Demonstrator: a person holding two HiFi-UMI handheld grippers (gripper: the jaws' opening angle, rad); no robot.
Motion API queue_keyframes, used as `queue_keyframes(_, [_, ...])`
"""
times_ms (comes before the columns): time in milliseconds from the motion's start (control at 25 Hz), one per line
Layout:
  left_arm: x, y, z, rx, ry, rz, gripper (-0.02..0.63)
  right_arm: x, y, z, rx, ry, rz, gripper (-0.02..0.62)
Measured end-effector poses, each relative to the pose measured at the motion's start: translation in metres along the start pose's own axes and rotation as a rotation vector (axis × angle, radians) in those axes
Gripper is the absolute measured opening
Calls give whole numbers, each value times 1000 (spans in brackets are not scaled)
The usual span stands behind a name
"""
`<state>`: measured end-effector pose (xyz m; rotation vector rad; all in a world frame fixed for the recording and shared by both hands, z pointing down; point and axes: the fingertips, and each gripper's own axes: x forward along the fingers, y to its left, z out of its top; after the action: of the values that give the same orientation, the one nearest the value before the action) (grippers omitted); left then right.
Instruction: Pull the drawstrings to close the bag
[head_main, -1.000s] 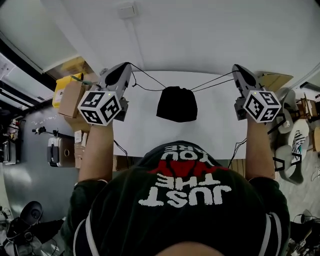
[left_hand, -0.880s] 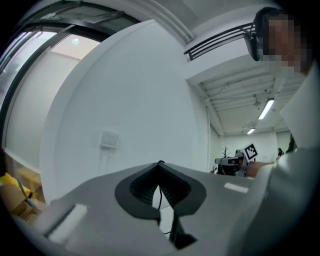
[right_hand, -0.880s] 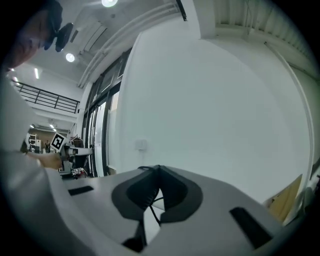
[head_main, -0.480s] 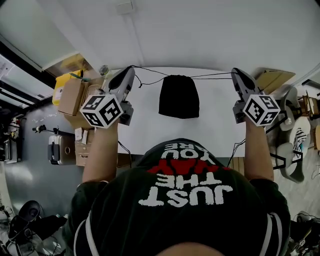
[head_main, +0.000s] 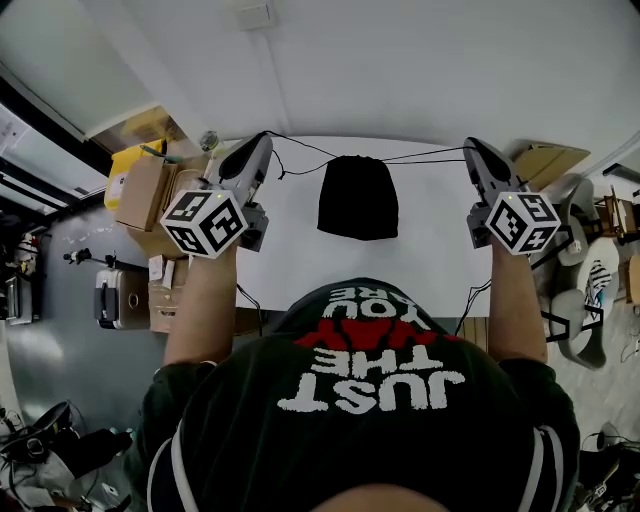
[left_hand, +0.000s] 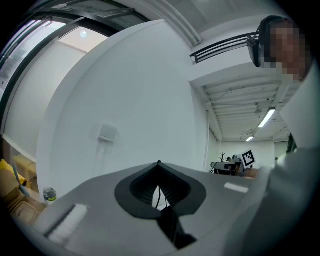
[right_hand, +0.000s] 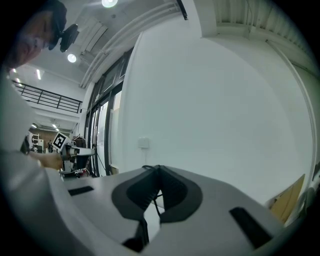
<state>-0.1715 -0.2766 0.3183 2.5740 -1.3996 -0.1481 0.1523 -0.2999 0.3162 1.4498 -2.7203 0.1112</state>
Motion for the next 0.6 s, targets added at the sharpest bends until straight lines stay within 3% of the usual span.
queue_keyframes(600, [0,-2,3,7,-4,-11,2,0,1,2,-17,5,1,5])
